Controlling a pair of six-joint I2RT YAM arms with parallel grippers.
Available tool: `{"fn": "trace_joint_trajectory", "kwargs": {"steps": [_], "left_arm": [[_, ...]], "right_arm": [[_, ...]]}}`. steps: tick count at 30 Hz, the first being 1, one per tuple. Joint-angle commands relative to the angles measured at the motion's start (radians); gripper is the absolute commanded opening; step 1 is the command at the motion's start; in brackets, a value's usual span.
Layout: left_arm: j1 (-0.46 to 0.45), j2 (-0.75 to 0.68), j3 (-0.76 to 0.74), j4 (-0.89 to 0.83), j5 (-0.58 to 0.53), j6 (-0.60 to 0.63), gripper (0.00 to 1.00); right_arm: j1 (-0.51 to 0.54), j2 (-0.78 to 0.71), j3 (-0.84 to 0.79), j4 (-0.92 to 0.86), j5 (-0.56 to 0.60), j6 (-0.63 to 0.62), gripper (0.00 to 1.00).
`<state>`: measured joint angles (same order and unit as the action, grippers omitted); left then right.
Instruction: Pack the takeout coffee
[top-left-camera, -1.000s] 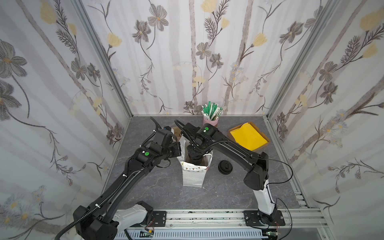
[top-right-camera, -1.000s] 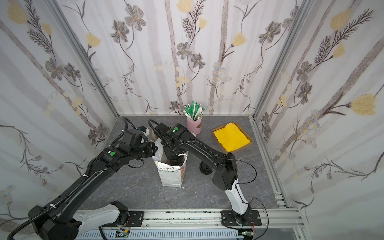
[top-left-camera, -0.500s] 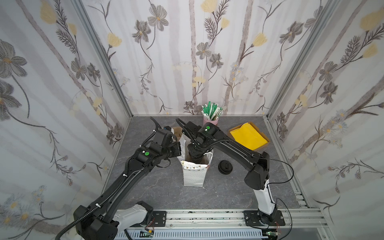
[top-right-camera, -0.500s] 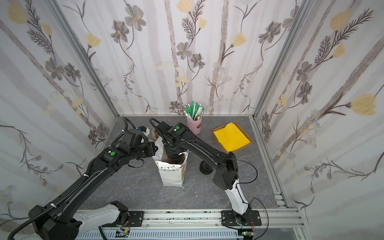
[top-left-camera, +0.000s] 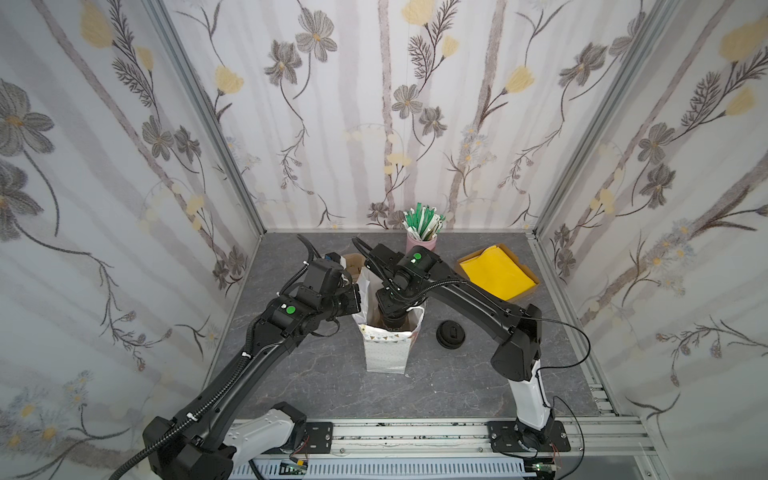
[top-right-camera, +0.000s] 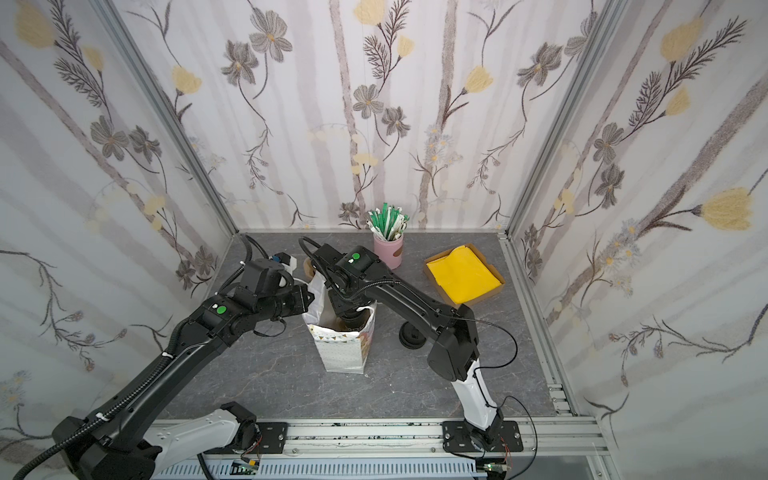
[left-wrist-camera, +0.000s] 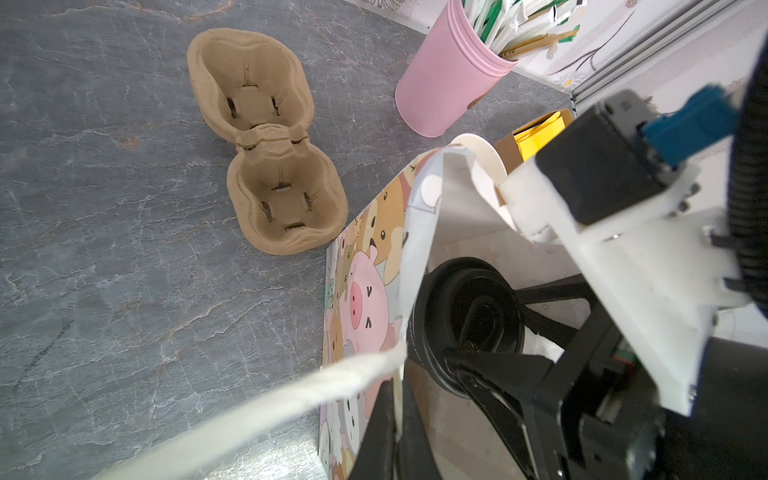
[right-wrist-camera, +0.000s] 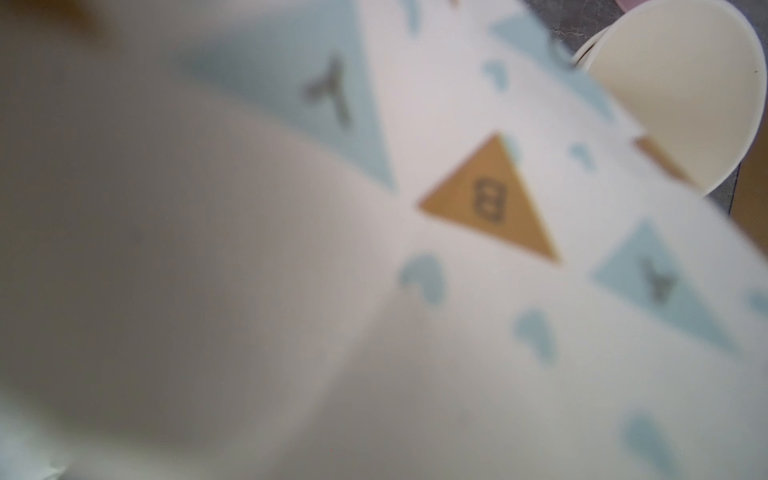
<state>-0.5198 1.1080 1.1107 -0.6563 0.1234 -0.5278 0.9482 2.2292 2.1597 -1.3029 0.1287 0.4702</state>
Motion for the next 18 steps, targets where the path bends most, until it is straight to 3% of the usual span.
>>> {"fn": "trace_joint_trajectory", "kwargs": {"steps": [1, 18], "left_arm": [[0.001, -0.004, -0.001, 0.004, -0.029, -0.004, 0.00], [0.006, -0.004, 0.002, 0.005, -0.025, 0.010, 0.00]], "right_arm": [[0.004, -0.014, -0.001, -0.001, -0.007, 0.000, 0.29], [0.014, -0.009, -0.004, -0.007, -0.009, 0.016, 0.30]]}}
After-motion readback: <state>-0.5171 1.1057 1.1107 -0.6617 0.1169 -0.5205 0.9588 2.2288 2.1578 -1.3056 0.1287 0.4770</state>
